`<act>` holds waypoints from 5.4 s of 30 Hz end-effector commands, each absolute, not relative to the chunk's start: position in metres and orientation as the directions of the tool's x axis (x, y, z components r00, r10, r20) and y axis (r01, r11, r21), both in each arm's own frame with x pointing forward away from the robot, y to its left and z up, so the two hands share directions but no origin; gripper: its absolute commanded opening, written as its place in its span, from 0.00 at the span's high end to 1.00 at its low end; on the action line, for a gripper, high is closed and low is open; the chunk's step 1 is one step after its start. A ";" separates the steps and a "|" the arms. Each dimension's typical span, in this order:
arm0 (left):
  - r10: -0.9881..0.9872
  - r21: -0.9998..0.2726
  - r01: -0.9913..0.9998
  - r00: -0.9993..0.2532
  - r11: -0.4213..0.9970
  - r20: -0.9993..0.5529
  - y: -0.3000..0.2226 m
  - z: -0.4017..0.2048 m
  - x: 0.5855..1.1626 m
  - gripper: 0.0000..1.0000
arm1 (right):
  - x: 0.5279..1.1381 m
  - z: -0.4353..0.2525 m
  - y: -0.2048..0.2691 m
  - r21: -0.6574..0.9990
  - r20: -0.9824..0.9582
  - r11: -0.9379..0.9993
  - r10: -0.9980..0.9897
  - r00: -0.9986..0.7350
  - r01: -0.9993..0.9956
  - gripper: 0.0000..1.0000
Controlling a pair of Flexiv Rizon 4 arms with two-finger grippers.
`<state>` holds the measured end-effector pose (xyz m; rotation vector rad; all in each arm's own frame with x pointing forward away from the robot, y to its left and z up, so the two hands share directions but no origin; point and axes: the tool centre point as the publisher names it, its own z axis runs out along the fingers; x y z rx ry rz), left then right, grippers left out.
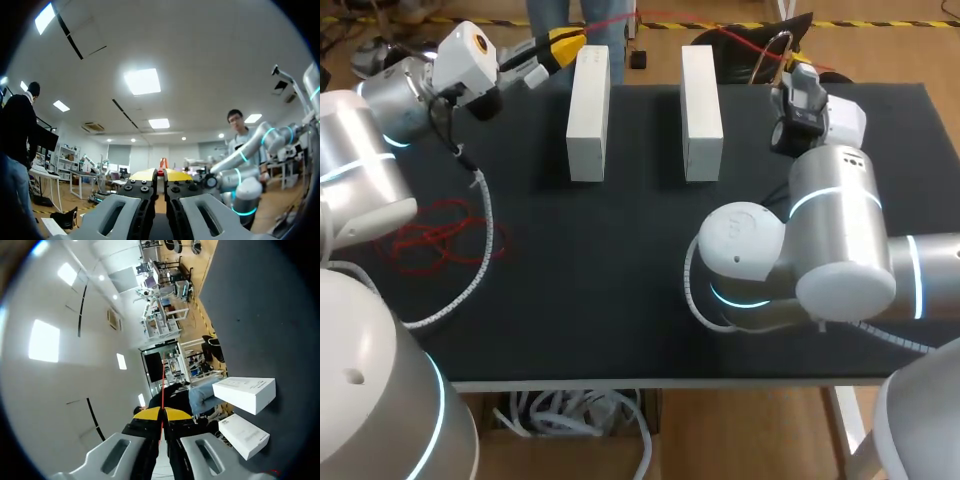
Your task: Grab the tape and strap the tape.
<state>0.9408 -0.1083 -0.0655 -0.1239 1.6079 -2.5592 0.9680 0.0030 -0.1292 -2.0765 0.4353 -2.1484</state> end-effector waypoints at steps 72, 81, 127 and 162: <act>-0.078 -0.664 -0.168 -0.983 0.729 0.164 -0.131 -0.028 0.941 1.00 | 0.968 -0.127 0.002 -0.286 0.958 -0.952 -0.283 -0.046 -0.110 1.00; -0.078 -0.664 -0.168 -0.983 0.729 0.164 -0.131 -0.028 0.941 1.00 | 0.968 -0.127 0.002 -0.286 0.958 -0.952 -0.283 -0.046 -0.110 1.00; -0.078 -0.664 -0.168 -0.983 0.729 0.164 -0.131 -0.028 0.941 1.00 | 0.976 -0.010 0.041 0.927 0.363 -0.374 0.884 -0.294 0.021 1.00; -0.078 -0.664 -0.168 -0.983 0.729 0.164 -0.131 -0.028 0.941 1.00 | 0.973 -0.010 0.073 0.922 0.359 -0.357 0.933 -0.016 -0.149 1.00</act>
